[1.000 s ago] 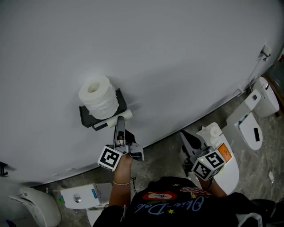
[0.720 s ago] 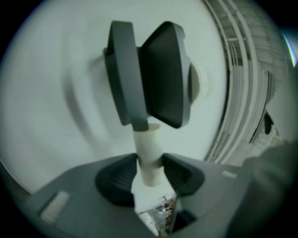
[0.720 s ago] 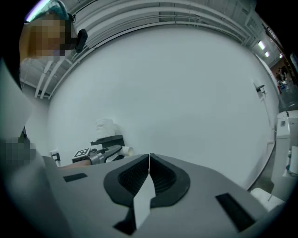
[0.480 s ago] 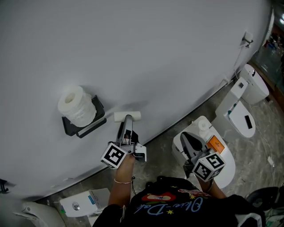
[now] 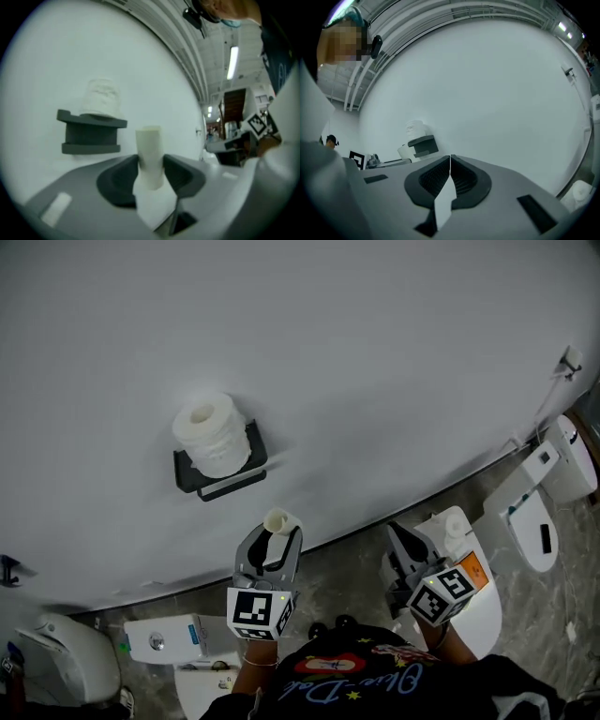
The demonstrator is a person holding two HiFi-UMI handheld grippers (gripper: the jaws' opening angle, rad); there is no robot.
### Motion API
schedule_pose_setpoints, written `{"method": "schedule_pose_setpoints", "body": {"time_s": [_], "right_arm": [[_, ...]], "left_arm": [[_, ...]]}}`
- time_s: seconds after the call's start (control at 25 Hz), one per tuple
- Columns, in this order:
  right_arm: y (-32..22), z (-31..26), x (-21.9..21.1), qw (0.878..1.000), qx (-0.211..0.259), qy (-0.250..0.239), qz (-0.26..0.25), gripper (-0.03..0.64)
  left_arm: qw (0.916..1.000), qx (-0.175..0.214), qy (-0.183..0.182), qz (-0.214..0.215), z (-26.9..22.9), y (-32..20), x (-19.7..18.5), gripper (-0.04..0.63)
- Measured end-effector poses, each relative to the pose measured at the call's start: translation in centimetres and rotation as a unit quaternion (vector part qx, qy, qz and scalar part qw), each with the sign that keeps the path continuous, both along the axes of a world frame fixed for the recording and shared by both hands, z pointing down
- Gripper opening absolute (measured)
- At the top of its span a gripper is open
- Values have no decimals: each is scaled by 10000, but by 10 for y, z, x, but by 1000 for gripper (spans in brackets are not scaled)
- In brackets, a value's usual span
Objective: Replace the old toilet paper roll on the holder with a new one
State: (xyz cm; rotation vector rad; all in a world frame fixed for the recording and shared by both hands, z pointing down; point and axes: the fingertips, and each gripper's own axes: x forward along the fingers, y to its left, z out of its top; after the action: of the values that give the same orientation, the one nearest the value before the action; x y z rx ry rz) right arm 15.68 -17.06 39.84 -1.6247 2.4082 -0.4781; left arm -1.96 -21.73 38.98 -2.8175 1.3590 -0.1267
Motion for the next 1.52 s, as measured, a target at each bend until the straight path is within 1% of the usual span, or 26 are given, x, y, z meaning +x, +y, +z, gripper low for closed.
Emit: {"method": "schedule_pose_setpoints", "body": {"time_s": [0.08,0.12,0.32,0.4,0.48,0.56,0.68,0.72,0.8,0.88,0.96,1.0,1.04,1.12,1.16,1.2,1.24,1.32,1.36,1.4,1.44,1.52], "right_arm": [[-6,0,-13,9997,22,-97,-209,14],[-9,0,-19,9995,38,-74,-305,14],[-19,-3,-47,9969,179,112,-757,14],[-25,-11,-58,9948,315,196,-951,14],[-32,-25,-67,9912,545,328,-1163,14],[-39,-48,-78,9846,887,381,-1457,14],[-50,-96,-94,9684,1468,176,-2007,15],[-53,-111,-99,9620,1640,210,-2175,15],[-58,-137,-111,9464,1997,576,-2471,15],[-60,-161,-127,9233,2397,1122,-2783,15],[-62,-187,-146,8952,2761,1631,-3094,28],[-63,-198,-156,8816,2865,1905,-3232,81],[-65,-204,-166,8688,2881,2214,-3365,147],[-71,-210,-186,8415,2762,2806,-3701,153],[-73,-210,-197,8240,2690,3096,-3910,155],[-76,-208,-209,8019,2618,3427,-4134,156],[-79,-204,-219,7735,2563,3818,-4362,158],[-88,-193,-235,7021,2540,4679,-4728,158],[-95,-189,-241,6720,2516,5028,-4819,158],[-101,-187,-246,6515,2453,5281,-4863,158],[-108,-186,-249,6377,2355,5466,-4890,158],[-119,-183,-255,6165,2074,5730,-4985,157]], "left_arm": [[9998,-72,-151,-139,8,5,-12,170],[9996,-111,-162,-204,10,7,-17,170],[9986,-211,-26,-490,16,12,-39,169],[9983,-222,16,-546,16,13,-44,167],[9982,-205,32,-566,13,14,-47,167],[9981,-173,51,-591,11,15,-50,167],[9978,-151,80,-648,7,15,-57,167],[9976,-140,77,-667,6,15,-59,167],[9975,-124,64,-688,5,17,-61,167],[9973,-115,95,-721,4,17,-63,167],[9969,-116,132,-772,3,18,-67,167],[9967,-122,144,-796,3,19,-68,167],[9965,-125,157,-817,3,20,-70,167],[9960,-117,186,-868,2,22,-74,168],[9957,-108,190,-900,2,24,-76,168],[9954,-100,188,-935,2,26,-79,169],[9950,-94,189,-971,1,28,-81,169],[9941,-96,220,-1056,1,32,-86,169],[9935,-107,244,-1104,2,35,-89,168],[9929,-125,265,-1152,3,37,-93,169],[9923,-146,282,-1198,4,40,-96,169],[9910,-183,314,-1288,7,44,-103,169]]}}
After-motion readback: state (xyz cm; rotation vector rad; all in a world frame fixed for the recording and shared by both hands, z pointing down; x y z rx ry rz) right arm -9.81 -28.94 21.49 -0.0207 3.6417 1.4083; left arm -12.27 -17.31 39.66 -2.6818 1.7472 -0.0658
